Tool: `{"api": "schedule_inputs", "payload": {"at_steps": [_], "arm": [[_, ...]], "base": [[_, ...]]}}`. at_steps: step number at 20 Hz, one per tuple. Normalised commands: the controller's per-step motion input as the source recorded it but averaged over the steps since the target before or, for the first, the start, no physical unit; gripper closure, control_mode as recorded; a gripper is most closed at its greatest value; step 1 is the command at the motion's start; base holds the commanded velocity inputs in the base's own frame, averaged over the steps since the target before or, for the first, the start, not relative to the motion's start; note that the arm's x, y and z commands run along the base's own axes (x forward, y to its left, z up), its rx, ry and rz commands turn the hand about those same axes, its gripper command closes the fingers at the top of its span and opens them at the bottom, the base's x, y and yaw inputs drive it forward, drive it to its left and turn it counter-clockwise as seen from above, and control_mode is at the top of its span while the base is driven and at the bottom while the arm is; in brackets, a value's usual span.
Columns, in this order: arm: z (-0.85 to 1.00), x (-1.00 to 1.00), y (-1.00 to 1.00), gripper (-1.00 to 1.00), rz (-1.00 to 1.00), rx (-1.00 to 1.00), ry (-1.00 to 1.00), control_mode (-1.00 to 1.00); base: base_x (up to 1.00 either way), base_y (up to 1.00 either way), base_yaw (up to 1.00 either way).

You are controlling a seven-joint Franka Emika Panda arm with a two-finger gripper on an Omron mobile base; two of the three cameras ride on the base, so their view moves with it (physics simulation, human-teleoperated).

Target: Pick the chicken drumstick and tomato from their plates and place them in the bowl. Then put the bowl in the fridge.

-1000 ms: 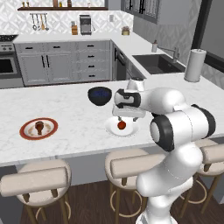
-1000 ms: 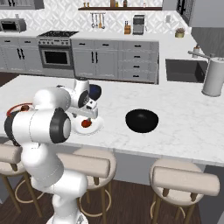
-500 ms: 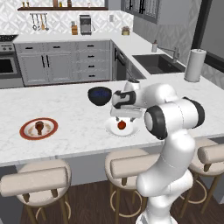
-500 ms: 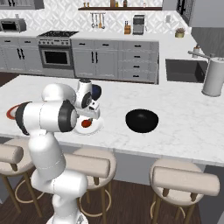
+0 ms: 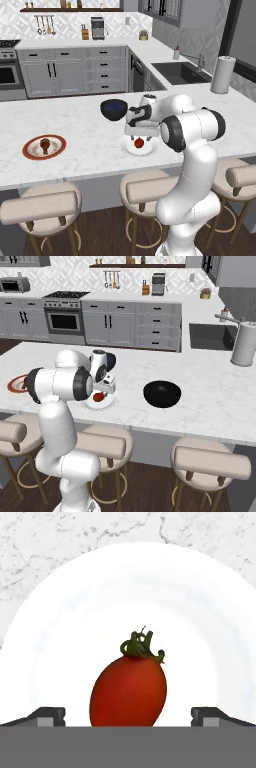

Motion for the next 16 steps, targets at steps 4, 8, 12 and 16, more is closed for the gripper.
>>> {"api": "schedule_inputs", "payload": {"at_steps": [4, 8, 12, 16], "arm": [[-0.19, -0.16, 0.02, -1.00, 0.00, 0.00, 0.00, -1.00], [-0.26, 0.00, 0.02, -1.00, -0.02, 0.00, 0.00, -1.00], [-0.38, 0.00, 0.11, 1.00, -0.03, 0.00, 0.00, -1.00], [-0.29, 0.00, 0.05, 1.00, -0.03, 0.00, 0.00, -1.00]], "base": [[0.00, 0.00, 0.00], [0.00, 0.00, 0.00], [0.00, 0.00, 0.00], [0.00, 0.00, 0.00]]}}
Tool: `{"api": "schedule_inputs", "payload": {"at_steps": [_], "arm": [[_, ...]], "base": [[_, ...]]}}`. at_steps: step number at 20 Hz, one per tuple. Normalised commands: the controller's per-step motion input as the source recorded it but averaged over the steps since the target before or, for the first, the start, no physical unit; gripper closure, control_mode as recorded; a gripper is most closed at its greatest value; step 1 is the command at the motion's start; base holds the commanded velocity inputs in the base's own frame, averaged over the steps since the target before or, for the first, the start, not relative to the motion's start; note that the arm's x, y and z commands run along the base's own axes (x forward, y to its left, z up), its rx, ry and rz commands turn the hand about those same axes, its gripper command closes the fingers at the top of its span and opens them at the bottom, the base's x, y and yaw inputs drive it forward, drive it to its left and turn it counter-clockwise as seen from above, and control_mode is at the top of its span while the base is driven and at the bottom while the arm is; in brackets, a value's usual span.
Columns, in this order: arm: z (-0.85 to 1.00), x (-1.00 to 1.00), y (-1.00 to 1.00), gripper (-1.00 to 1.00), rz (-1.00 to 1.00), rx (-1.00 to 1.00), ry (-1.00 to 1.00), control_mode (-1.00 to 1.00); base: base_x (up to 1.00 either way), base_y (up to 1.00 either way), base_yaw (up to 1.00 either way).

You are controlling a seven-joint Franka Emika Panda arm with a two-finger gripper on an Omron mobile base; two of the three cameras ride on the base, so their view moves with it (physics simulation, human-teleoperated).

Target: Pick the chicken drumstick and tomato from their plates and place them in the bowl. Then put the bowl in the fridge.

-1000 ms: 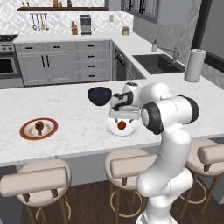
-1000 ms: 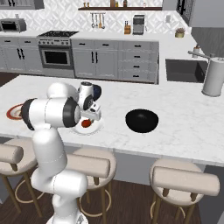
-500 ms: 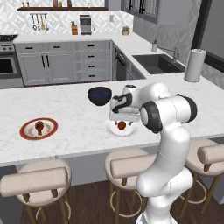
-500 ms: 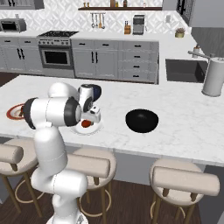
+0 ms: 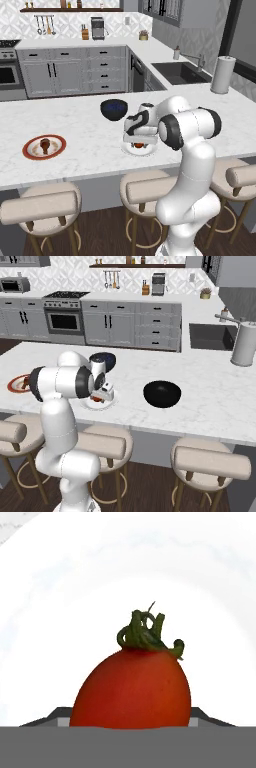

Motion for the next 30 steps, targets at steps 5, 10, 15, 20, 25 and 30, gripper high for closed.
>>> {"api": "schedule_inputs", "payload": {"at_steps": [5, 10, 15, 20, 25, 30], "arm": [[0.03, -0.22, -0.01, 1.00, 0.00, 0.00, 0.00, -1.00], [0.71, -0.52, -0.16, 1.00, -0.05, 0.00, 0.05, -1.00], [0.73, -0.41, -0.44, 1.00, -0.01, -0.05, 0.03, -1.00], [0.44, -0.19, -0.52, 1.00, 0.00, -0.18, -0.02, -1.00], [0.28, -0.16, -0.58, 1.00, -0.01, -0.20, -0.06, -1.00], [0.24, -0.01, -0.69, 1.00, -0.05, -0.05, -0.17, -1.00]], "base": [[0.00, 0.00, 0.00], [0.00, 0.00, 0.00], [0.00, 0.00, 0.00], [0.00, 0.00, 0.00], [0.00, 0.00, 0.00], [0.00, 0.00, 0.00]]}}
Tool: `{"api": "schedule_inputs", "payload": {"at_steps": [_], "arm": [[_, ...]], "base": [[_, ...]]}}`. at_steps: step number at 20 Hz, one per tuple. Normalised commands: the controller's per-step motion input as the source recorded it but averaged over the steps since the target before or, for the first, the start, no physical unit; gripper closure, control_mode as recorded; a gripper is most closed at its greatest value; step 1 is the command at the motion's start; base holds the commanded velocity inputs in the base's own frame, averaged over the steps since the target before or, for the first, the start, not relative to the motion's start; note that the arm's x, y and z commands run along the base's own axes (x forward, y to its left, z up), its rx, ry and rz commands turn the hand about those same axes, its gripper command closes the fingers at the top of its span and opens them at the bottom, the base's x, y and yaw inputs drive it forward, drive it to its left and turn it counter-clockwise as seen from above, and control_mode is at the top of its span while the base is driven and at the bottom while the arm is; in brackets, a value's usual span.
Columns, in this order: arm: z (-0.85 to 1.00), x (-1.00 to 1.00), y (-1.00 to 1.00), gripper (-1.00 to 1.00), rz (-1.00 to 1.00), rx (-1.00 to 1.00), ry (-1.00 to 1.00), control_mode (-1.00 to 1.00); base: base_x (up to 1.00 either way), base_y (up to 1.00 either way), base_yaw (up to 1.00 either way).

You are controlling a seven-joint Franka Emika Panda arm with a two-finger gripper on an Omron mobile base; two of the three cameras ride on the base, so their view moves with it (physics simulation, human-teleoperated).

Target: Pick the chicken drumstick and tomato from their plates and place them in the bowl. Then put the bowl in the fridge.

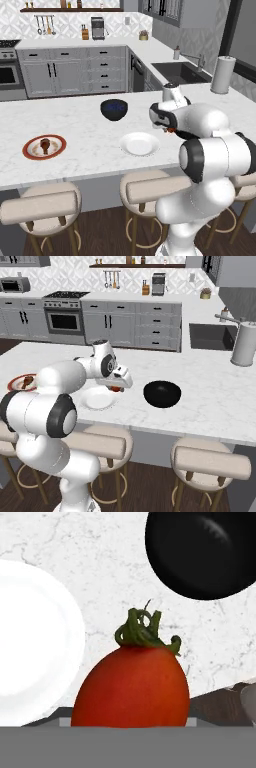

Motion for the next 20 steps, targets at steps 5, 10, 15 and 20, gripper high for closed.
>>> {"api": "schedule_inputs", "payload": {"at_steps": [5, 10, 15, 20], "arm": [[0.02, 0.02, -0.85, 1.00, -0.04, 0.00, -0.04, -1.00], [0.06, 0.12, -0.66, 1.00, -0.01, 0.03, 0.00, -1.00], [0.01, 0.34, -0.61, 1.00, 0.00, 0.10, 0.01, -1.00], [0.00, 0.55, -0.39, 1.00, 0.00, 0.09, 0.03, -1.00]], "base": [[0.00, 0.00, 0.00], [0.00, 0.00, 0.00], [0.00, 0.00, 0.00], [0.00, 0.00, 0.00]]}}
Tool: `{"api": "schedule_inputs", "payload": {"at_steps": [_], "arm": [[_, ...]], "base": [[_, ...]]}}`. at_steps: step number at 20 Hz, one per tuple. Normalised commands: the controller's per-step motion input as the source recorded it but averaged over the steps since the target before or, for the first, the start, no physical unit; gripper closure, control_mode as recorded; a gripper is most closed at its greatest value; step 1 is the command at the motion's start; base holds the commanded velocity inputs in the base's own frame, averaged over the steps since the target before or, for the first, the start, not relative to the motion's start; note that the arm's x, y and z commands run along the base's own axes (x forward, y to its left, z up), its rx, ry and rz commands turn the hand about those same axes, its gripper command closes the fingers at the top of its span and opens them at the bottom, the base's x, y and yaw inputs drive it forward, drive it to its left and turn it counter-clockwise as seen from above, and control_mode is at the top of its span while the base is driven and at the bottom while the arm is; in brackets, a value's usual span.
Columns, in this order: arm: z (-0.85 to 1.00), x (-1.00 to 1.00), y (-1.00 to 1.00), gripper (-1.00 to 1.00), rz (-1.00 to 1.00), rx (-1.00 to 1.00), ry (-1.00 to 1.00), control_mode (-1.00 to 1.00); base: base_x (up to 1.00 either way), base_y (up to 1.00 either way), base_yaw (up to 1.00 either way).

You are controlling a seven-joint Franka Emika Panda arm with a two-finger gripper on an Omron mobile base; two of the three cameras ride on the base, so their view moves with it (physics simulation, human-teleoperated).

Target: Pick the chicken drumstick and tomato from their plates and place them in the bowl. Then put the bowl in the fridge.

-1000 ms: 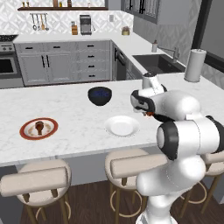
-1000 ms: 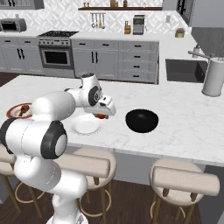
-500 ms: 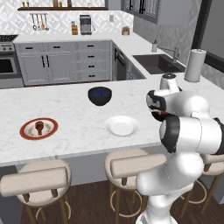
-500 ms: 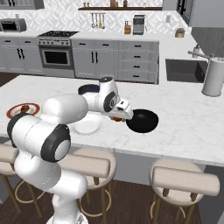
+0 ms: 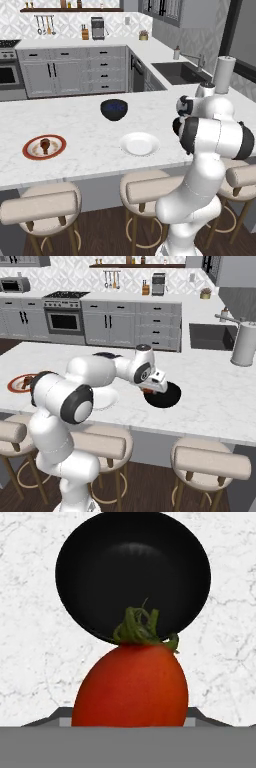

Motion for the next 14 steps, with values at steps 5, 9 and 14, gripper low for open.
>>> {"api": "schedule_inputs", "payload": {"at_steps": [5, 9, 14], "arm": [[-0.17, 0.55, -0.14, 1.00, 0.00, 0.01, 0.04, -1.00], [-0.37, 0.50, -0.06, 1.00, 0.00, 0.00, 0.00, -1.00], [-0.36, 0.45, -0.18, 1.00, 0.00, 0.00, 0.00, -1.00]], "base": [[0.00, 0.00, 0.00], [0.00, 0.00, 0.00], [0.00, 0.00, 0.00]]}}
